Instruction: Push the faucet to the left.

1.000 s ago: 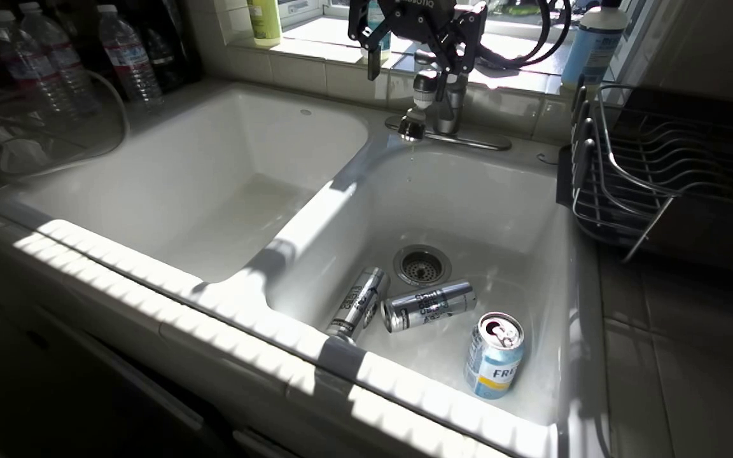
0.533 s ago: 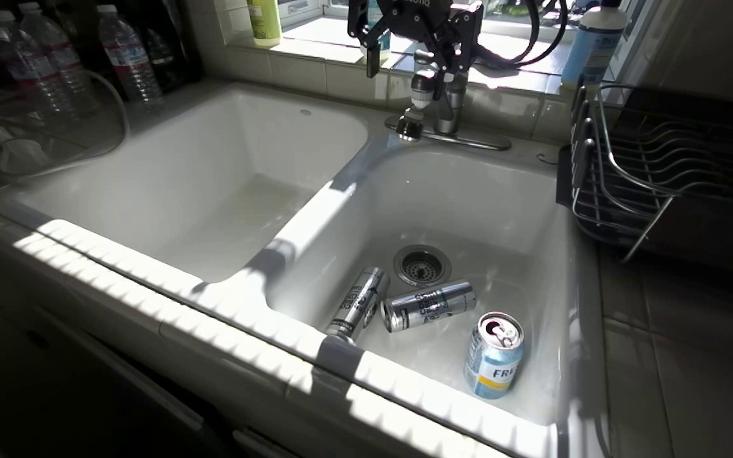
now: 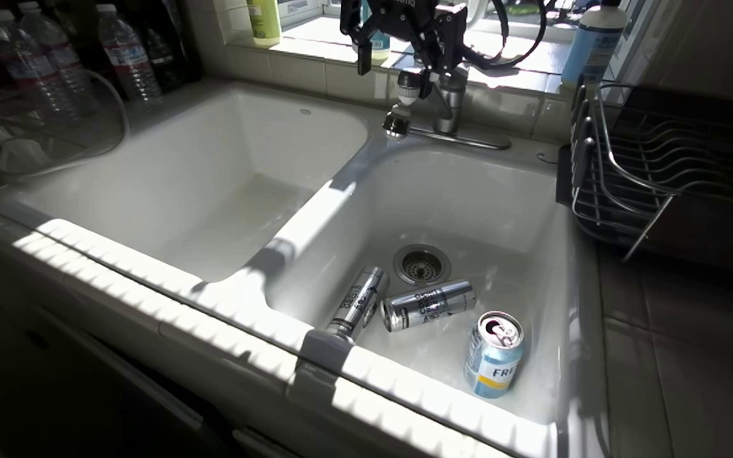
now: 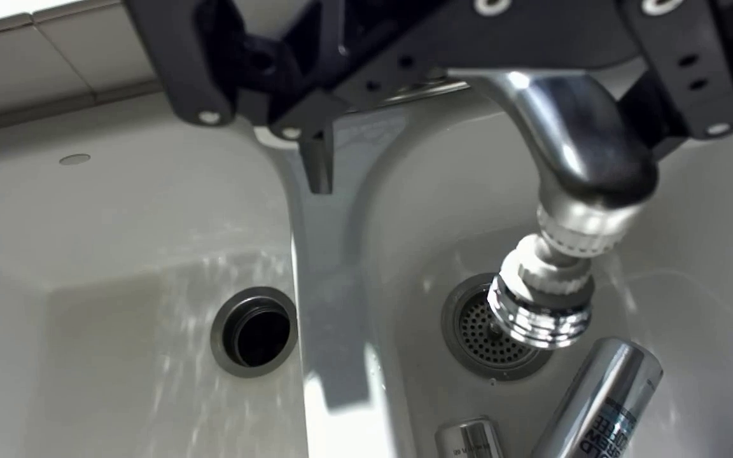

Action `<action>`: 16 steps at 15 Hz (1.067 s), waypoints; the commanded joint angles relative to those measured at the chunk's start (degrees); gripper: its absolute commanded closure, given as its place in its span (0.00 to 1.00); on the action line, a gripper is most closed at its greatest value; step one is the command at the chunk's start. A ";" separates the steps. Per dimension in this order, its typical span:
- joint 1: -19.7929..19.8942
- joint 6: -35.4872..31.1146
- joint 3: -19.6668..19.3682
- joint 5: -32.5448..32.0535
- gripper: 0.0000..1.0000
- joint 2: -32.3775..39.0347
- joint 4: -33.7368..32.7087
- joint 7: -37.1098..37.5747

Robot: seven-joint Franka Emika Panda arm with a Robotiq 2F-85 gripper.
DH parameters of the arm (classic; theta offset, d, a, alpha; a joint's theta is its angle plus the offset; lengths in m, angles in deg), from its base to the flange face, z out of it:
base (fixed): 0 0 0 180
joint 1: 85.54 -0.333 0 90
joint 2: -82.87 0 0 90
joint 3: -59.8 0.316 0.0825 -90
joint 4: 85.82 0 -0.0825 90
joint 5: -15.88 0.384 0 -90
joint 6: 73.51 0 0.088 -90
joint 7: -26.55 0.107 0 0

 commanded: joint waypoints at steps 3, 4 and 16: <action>-2.30 2.25 2.23 0.23 0.00 1.71 -1.82 7.79; -2.58 2.34 2.48 0.41 0.00 1.91 -2.01 8.88; -5.86 4.24 5.23 -0.49 0.00 5.50 -7.37 19.02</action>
